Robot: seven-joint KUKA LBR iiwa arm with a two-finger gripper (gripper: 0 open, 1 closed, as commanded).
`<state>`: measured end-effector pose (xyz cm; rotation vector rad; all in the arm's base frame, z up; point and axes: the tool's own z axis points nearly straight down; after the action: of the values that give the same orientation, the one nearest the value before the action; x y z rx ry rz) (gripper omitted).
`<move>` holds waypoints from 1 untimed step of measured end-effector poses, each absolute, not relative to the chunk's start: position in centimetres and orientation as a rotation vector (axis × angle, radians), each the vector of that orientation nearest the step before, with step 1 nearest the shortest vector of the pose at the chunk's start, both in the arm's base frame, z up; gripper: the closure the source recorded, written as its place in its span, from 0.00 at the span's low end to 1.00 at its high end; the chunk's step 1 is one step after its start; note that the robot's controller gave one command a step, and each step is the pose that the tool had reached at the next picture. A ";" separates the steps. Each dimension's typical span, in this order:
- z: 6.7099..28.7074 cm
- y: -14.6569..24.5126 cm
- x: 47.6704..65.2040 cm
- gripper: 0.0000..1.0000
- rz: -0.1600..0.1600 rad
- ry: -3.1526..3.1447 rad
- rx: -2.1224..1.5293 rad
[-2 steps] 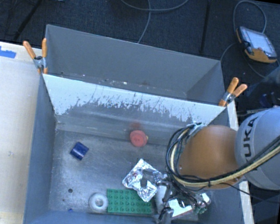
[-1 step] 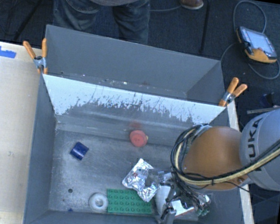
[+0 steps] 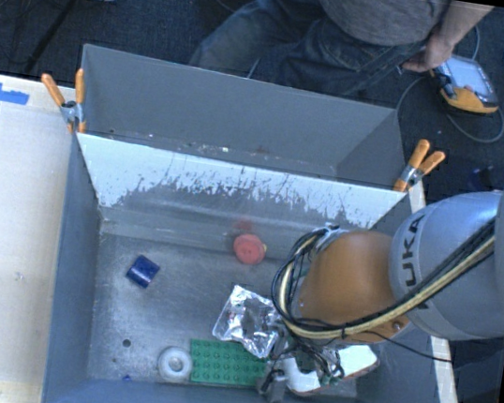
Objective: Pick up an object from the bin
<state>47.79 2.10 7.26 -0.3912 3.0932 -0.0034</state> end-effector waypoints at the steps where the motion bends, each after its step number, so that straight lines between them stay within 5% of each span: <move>1: 7.3 2.1 47.9 0.00 -0.004 3.089 -0.391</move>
Offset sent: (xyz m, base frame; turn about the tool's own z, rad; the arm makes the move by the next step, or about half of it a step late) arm 0.0000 0.0000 0.0000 0.0000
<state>47.94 2.08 7.32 -0.3906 3.0895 -0.0039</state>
